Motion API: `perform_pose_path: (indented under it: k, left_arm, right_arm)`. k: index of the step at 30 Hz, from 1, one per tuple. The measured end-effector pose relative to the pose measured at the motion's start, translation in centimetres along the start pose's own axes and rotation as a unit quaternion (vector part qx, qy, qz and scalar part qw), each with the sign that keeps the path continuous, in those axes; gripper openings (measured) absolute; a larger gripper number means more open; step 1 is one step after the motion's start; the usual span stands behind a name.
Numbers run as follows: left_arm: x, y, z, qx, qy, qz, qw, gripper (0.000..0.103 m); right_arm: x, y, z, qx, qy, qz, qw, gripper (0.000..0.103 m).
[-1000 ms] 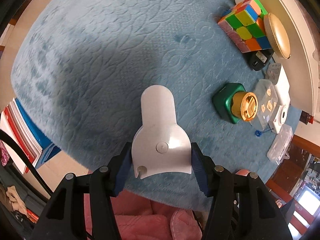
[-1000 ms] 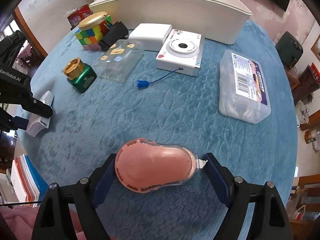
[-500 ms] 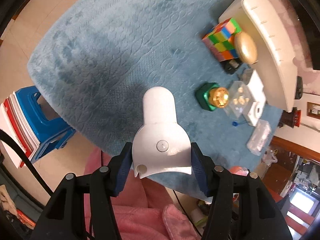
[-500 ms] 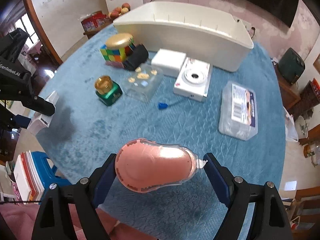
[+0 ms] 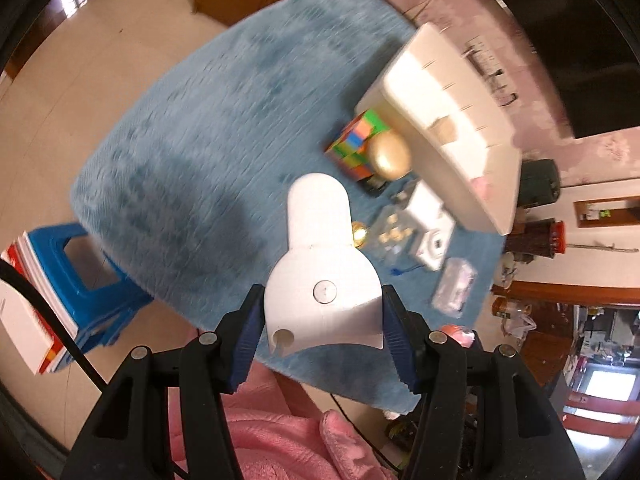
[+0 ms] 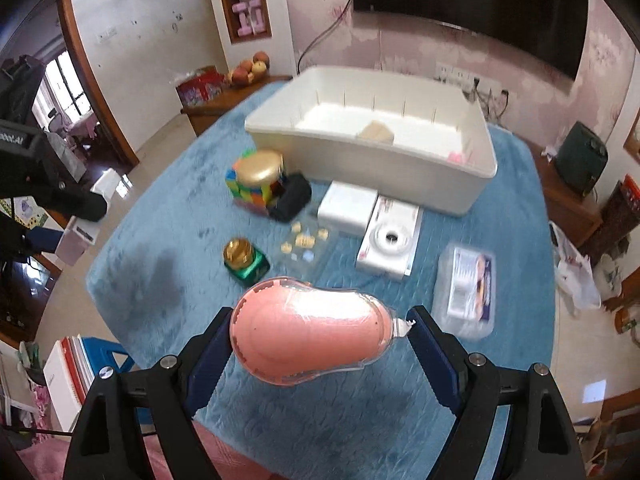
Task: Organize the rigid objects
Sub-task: 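Carry the white piece and orange dispenser into the white bin and release both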
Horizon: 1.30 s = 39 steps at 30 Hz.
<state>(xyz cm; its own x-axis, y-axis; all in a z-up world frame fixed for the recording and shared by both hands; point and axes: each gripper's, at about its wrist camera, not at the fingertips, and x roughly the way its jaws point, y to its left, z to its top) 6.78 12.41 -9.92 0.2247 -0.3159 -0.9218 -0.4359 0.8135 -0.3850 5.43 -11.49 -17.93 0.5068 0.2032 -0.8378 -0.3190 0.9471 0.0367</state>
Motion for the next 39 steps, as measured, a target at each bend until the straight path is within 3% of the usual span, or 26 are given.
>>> perform_pose_path:
  k: [17,30,39]
  left_arm:
    - [-4.0,-7.4,3.8,0.081,-0.099,-0.011,0.9916,0.060]
    - [-2.1,-12.7,7.8,0.151,-0.125,-0.022,0.9803,0.060]
    - [0.6,-14.9,9.8,0.203,-0.141,-0.002,0.9690,0.060]
  right_arm:
    - [-2.9,-1.7,6.3,0.002,-0.094,-0.015,0.995,0.086]
    - [-1.1,-4.3,10.3,0.032,-0.118,-0.020,0.992,0.086]
    - [1.6,-5.3,12.6,0.041,-0.129,-0.024,0.991,0.086]
